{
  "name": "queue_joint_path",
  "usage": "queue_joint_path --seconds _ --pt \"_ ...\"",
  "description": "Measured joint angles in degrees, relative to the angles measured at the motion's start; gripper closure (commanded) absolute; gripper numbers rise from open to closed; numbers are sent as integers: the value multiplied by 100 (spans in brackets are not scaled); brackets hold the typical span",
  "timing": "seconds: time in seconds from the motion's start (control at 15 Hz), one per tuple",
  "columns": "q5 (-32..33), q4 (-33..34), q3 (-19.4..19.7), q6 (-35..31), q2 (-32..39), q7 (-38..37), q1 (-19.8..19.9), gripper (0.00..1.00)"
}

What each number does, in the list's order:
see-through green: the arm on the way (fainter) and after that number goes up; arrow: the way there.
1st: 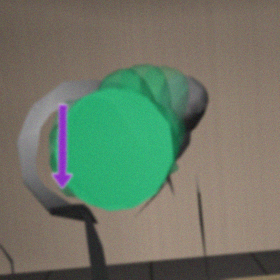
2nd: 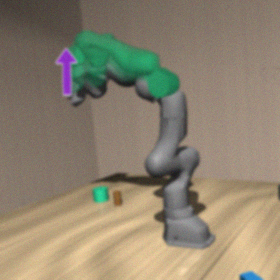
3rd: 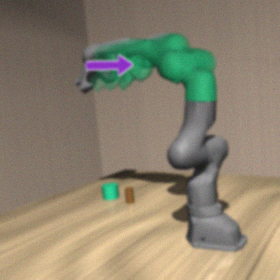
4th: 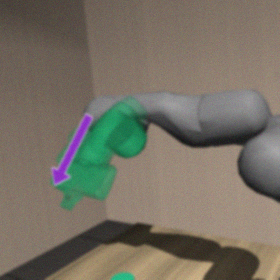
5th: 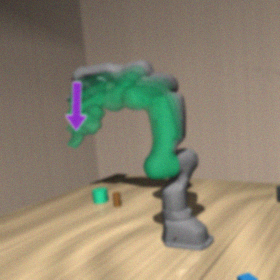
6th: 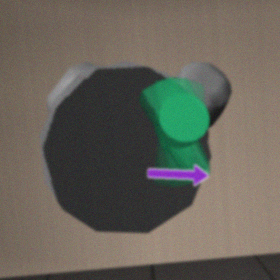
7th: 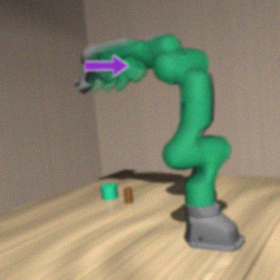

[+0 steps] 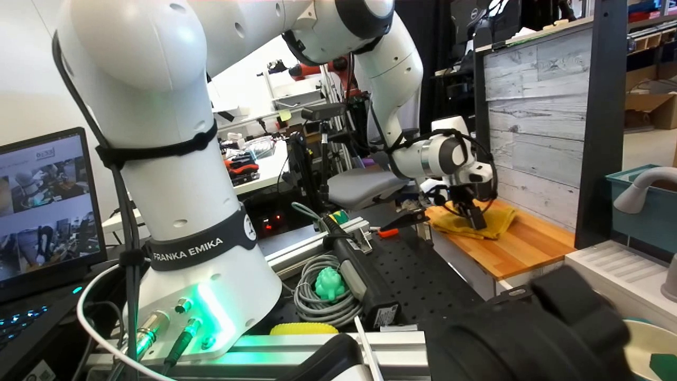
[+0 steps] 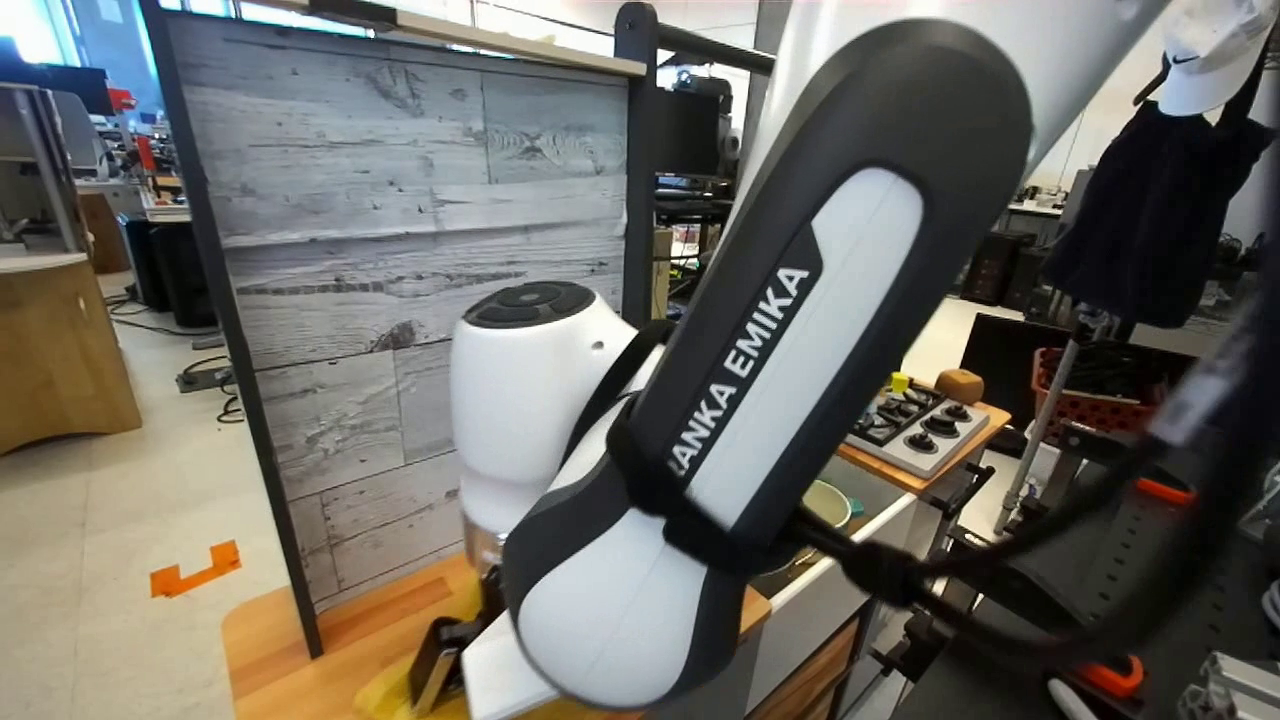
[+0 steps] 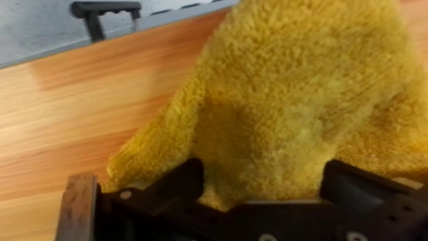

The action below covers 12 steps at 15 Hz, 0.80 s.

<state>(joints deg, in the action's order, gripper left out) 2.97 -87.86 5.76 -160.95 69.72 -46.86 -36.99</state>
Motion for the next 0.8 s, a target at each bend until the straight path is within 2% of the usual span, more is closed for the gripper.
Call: queue_joint_path --seconds 0.2,0.33,0.67,0.8 --pt "-89 321 -227 -98 148 -75 -363 0" --pt "-163 429 -157 22 202 -148 -435 0" --pt "-179 104 865 28 193 -574 -384 0" --pt "-178 -37 1156 28 196 -613 -312 0"
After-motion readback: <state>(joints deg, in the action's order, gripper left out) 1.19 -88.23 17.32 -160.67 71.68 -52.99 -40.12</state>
